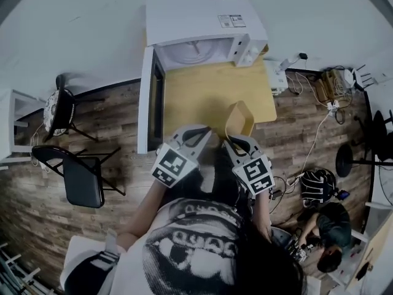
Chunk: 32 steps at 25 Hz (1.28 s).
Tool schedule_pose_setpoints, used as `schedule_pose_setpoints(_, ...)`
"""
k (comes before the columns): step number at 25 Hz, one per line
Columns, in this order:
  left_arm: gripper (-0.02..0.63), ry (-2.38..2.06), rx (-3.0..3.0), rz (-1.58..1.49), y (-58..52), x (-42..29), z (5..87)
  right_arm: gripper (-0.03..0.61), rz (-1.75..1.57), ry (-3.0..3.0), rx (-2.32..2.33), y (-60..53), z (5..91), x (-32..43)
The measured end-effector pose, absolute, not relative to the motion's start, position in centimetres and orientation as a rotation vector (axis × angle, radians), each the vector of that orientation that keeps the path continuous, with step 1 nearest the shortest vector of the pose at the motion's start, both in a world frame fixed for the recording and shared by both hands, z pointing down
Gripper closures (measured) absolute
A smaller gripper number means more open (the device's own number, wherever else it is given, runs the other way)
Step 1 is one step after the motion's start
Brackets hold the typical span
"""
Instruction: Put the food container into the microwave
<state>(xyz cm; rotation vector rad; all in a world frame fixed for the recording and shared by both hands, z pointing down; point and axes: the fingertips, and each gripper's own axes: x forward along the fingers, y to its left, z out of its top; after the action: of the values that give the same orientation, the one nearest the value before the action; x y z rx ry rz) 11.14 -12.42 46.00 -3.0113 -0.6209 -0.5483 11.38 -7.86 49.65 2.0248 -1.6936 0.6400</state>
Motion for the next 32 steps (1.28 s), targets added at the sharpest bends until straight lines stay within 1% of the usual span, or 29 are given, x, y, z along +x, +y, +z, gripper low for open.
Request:
schedule_pose_setpoints(7,0.614,-0.296,-3.078,-0.607,-16.4,13.7,47.4,0.551,0.593,-1.880,1.814,-11.2,51.3,14.9)
schedule_pose_setpoints(11,0.614,-0.080,-3.104,-0.597,-18.4,16.1,46.6,0.551,0.520,-1.971,1.680,-13.2,50.7,18.4)
schedule_pose_setpoints(18,0.614,0.139,-3.097,-0.611,-19.1,19.4,45.8,0.551,0.447,-2.094,1.514,-15.5,50.4,22.8)
schedule_pose_setpoints(26,0.614,0.343,-3.066,-0.625,-20.3,19.3,45.0,0.551,0.359,-2.158,1.321,-17.8,51.6,23.4)
schedule_pose_setpoints(32,0.613,0.455,-3.045,-0.621,-20.9,18.6,44.5,0.551,0.231,-2.117,1.155,-20.4,53.0,23.8)
